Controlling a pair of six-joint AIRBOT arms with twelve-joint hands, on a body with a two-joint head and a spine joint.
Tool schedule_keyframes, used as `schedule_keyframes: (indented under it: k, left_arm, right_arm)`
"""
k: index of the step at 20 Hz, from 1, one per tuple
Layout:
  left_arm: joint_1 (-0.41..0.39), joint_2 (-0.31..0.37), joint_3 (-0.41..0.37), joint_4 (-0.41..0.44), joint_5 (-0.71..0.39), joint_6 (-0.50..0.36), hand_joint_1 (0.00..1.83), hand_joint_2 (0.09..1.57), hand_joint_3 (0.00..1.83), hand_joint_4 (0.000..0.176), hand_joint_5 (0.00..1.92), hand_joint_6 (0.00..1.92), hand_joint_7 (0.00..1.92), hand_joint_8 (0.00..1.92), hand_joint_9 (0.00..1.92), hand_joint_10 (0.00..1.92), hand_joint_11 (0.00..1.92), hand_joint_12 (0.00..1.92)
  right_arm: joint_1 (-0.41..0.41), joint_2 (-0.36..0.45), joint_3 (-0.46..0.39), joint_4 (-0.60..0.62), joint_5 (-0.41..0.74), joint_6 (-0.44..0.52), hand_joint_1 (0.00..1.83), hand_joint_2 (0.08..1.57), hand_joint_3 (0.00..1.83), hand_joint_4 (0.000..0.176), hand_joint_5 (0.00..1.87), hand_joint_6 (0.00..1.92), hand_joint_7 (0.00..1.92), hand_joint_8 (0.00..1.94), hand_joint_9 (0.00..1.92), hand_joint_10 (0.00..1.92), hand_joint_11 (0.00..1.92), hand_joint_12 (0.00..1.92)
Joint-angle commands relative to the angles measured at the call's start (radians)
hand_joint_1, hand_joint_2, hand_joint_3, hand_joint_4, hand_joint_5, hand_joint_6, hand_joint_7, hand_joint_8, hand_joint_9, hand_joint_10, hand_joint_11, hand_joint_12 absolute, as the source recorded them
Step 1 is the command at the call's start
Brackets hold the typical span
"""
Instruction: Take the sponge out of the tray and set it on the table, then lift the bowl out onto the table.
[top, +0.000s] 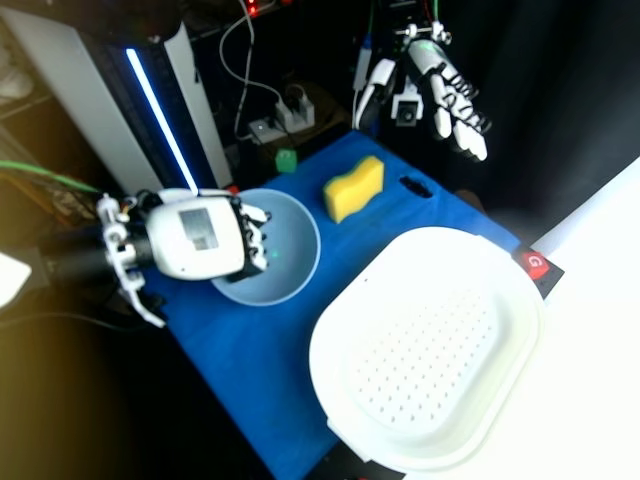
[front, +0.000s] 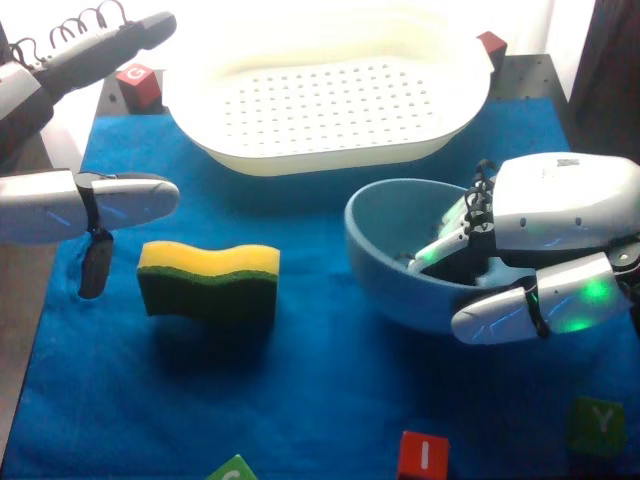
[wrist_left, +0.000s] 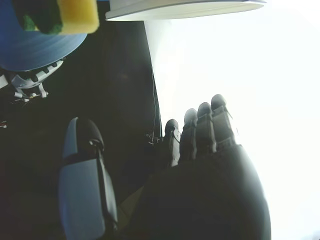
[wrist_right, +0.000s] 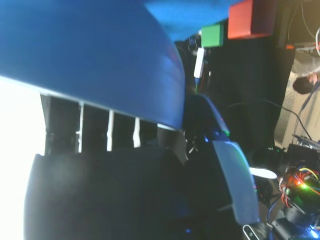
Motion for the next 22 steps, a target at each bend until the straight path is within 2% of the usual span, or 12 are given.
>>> schedule_keyframes:
  k: [1,3,5,6,7,10,12,15,17,19,21,22]
  left_arm:
    - [-0.007,-0.003,-0.003,-0.016,-0.119,-0.004,0.65,0.97,0.0,0.127,0.13,0.0,0.11,0.0,0.05,0.0,0.07,0.04]
    - [-0.007,-0.004,-0.003,-0.017,-0.119,-0.004,0.66,0.96,0.0,0.134,0.12,0.0,0.09,0.0,0.03,0.0,0.06,0.04]
    - [-0.006,-0.004,-0.003,-0.017,-0.119,-0.005,0.66,0.97,0.0,0.131,0.12,0.0,0.09,0.0,0.03,0.0,0.06,0.04]
    - [-0.006,-0.004,-0.003,-0.017,-0.119,-0.005,0.67,0.98,0.0,0.13,0.12,0.0,0.08,0.0,0.02,0.0,0.06,0.04]
    - [-0.005,-0.004,-0.003,-0.017,-0.119,-0.005,0.67,0.98,0.0,0.132,0.12,0.0,0.08,0.0,0.02,0.0,0.05,0.04]
    - [-0.004,-0.003,-0.003,-0.017,-0.125,-0.005,0.65,0.98,0.0,0.126,0.11,0.0,0.08,0.0,0.02,0.0,0.05,0.04]
    - [0.0,-0.003,-0.005,-0.02,-0.135,-0.005,0.64,0.97,0.0,0.127,0.11,0.0,0.08,0.0,0.03,0.0,0.06,0.04]
    - [0.022,0.004,-0.014,-0.033,-0.172,-0.005,0.62,0.97,0.0,0.13,0.1,0.0,0.08,0.0,0.03,0.0,0.07,0.04]
    - [0.04,0.013,-0.021,-0.044,-0.196,-0.005,0.59,0.95,0.0,0.135,0.1,0.0,0.08,0.0,0.06,0.01,0.1,0.05]
    - [0.049,0.015,-0.028,-0.047,-0.22,-0.008,0.6,0.95,0.0,0.114,0.1,0.0,0.07,0.0,0.06,0.01,0.07,0.04]
    - [0.066,0.018,-0.038,-0.055,-0.252,-0.009,0.49,0.94,0.0,0.127,0.13,0.01,0.1,0.01,0.08,0.01,0.11,0.06]
    - [0.087,0.025,-0.047,-0.068,-0.272,-0.01,0.42,0.95,0.0,0.114,0.13,0.01,0.08,0.0,0.07,0.01,0.09,0.06]
  right_arm:
    - [0.009,-0.002,-0.003,0.062,0.081,0.01,0.0,1.35,0.0,0.0,0.47,0.14,0.67,0.09,0.64,0.25,0.3,1.05]
    - [0.009,-0.002,0.001,0.068,0.081,0.01,0.0,1.26,0.0,0.0,0.4,0.02,0.41,0.0,0.5,0.05,0.02,0.95]
    - [0.009,-0.002,0.001,0.08,0.081,0.01,0.02,1.17,0.0,0.07,0.19,0.0,0.13,0.0,0.16,0.01,0.0,0.42]
    - [0.009,-0.002,0.001,0.09,0.082,0.009,0.07,1.11,0.0,0.137,0.06,0.0,0.02,0.0,0.03,0.0,0.0,0.08]
    - [0.009,0.001,0.0,0.1,0.085,0.009,0.09,1.08,0.0,0.168,0.01,0.0,0.0,0.0,0.01,0.0,0.0,0.02]
    - [0.008,0.041,0.001,0.197,0.158,0.008,0.01,1.0,0.0,0.167,0.0,0.0,0.0,0.0,0.0,0.0,0.0,0.0]
    - [0.008,0.085,-0.007,0.278,0.208,-0.004,0.18,0.96,0.0,0.138,0.0,0.0,0.0,0.0,0.0,0.0,0.0,0.0]
    - [-0.018,0.165,-0.056,0.438,0.266,-0.143,0.07,1.07,0.0,0.051,0.0,0.0,0.0,0.0,0.0,0.0,0.0,0.0]
    - [-0.066,0.199,-0.07,0.556,0.338,-0.199,0.13,1.08,0.0,0.059,0.0,0.0,0.0,0.0,0.0,0.0,0.0,0.0]
    - [-0.13,0.204,-0.057,0.662,0.413,-0.199,0.07,1.11,0.01,0.075,0.0,0.0,0.0,0.0,0.0,0.0,0.0,0.0]
    - [-0.216,0.203,-0.052,0.769,0.471,-0.199,0.08,1.05,0.0,0.105,0.01,0.0,0.0,0.0,0.0,0.0,0.0,0.0]
    - [-0.298,0.204,-0.052,0.852,0.518,-0.199,0.02,1.07,0.0,0.123,0.0,0.0,0.0,0.0,0.0,0.0,0.0,0.0]
